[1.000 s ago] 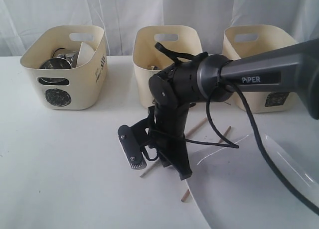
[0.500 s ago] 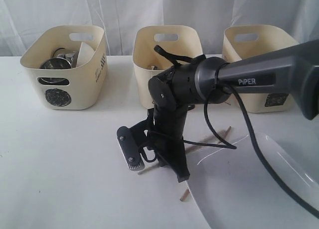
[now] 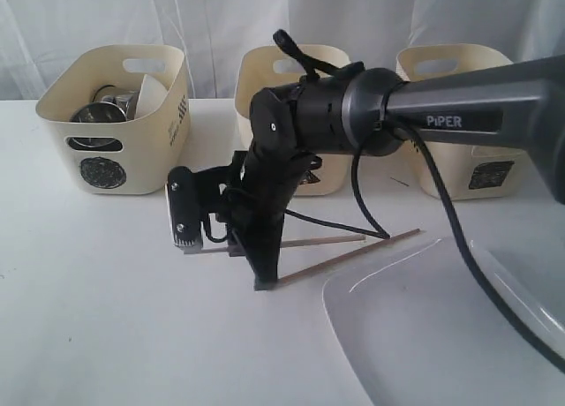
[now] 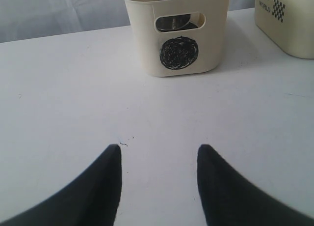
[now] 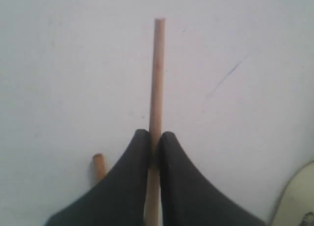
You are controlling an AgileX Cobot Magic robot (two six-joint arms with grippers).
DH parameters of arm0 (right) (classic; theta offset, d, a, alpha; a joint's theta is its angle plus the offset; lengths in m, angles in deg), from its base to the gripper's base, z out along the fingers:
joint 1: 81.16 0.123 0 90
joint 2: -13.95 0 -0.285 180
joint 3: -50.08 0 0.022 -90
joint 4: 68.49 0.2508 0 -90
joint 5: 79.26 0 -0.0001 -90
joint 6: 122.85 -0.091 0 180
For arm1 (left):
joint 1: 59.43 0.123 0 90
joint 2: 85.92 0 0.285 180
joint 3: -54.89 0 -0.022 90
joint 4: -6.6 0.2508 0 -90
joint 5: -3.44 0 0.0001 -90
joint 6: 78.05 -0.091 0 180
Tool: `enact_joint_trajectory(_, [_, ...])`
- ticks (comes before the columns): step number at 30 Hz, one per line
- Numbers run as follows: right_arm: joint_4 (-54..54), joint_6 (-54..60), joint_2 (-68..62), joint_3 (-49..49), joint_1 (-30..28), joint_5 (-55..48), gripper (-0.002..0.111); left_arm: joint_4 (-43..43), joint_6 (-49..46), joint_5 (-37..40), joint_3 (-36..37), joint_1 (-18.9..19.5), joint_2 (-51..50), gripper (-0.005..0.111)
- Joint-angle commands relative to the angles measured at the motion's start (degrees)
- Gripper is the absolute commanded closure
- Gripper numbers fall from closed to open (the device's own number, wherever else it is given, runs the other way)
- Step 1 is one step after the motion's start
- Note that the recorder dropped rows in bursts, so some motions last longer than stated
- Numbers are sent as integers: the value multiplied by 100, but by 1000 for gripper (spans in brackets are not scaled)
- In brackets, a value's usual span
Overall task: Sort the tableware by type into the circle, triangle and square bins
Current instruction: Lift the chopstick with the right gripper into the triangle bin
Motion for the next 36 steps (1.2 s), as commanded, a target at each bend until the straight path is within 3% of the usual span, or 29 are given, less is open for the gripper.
enact_joint_trajectory(1, [710,-254,452,-43,95,308,108,-43,32,-31,15,14,31,54])
enact_joint_trajectory(13, [1207,-2099,1492,67,-70,1226,108,-43,32,-31,15,14,31,54])
enact_joint_trajectory(21, [1296,-2166,2152,847,-644,2036,108,-43,32,-31,15,14,31,54])
enact_joint_trajectory(23, [1335,-2176,2332,1015,-765,2394,108,-43,32,-31,15,14,31,54])
enact_joint_trajectory(27, [2285,-2202,2634,1443,-1065,4176,108,-43,32,-31,15,14,31,54])
enact_joint_trajectory(31, [2451,-2202,2769,1625,-1105,4496,108,-43,32,-31,15,14,31,54])
enact_joint_trajectory(36, [2440,-2202,2784,1649,-1113,5618,108,-43,32,-31,15,14,31,54])
